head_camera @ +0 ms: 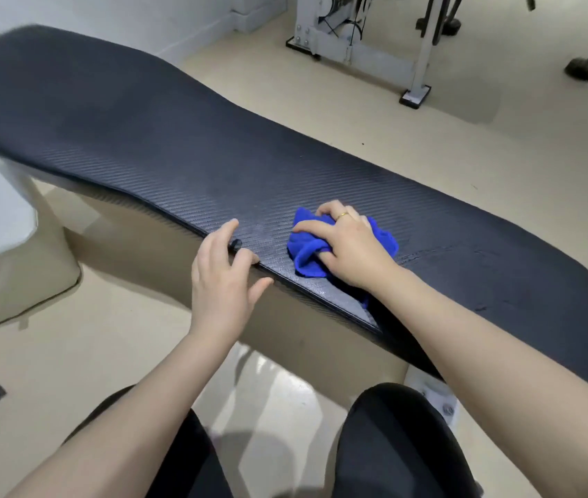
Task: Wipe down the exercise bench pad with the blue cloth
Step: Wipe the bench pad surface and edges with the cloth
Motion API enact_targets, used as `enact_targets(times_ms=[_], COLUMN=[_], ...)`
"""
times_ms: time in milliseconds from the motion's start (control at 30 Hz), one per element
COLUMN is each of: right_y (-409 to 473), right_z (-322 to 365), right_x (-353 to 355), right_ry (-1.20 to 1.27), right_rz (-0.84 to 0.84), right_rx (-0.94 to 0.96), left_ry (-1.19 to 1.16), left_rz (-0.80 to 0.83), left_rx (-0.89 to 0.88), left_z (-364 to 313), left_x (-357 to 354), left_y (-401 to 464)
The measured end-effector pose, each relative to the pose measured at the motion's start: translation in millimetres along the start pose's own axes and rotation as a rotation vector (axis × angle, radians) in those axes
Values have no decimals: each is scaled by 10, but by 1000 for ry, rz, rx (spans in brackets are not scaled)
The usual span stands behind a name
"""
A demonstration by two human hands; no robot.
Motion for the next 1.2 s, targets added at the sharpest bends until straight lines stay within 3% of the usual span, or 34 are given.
enact_targets(times_ms=[67,200,300,433,533,633,800,867,1033,1200], right_y=[173,361,418,38,-359,-376,198,87,-656,54], right_z=[7,241,419,455,230,29,-216,-287,-563,-1132], right_x=[-59,-224,-270,-163,8,50,30,75,296,312], right_ry=[-34,-64,-28,83,167,206,81,59,161,-21], right_rz=[-68,-77,-37,90,198,265,32,24,111,-102], right_rx=[-83,28,168,406,561,556,174,152,298,-25], left_ry=[-85,-619,-877,-1220,-1080,-1002,-1002,-913,-472,-280], left_rz=[-19,21,29,-141,-38,75,-111,-163,-289,-228], left_rx=[234,856,1089,1319,1342,1352,1425,1426,1435,1419], left_z=[-139,-242,-322,-389,-617,-910,-1056,-1165,-1289,-1339], left_x=[34,58,89,144,-5,-168,-278,-312,-414,-433], left_y=[-146,-212,-203,-198,-234,-226,-44,-1,112,139])
Point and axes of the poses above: each hand's wrist, its own y-axis towards the middle knuckle, its own x-axis out of the back of the hand, z = x × y, the point moved 3 cm from there along y, towards the middle knuckle, and after that the axes turned 9 degrees about -z, right-handed, at the moved point
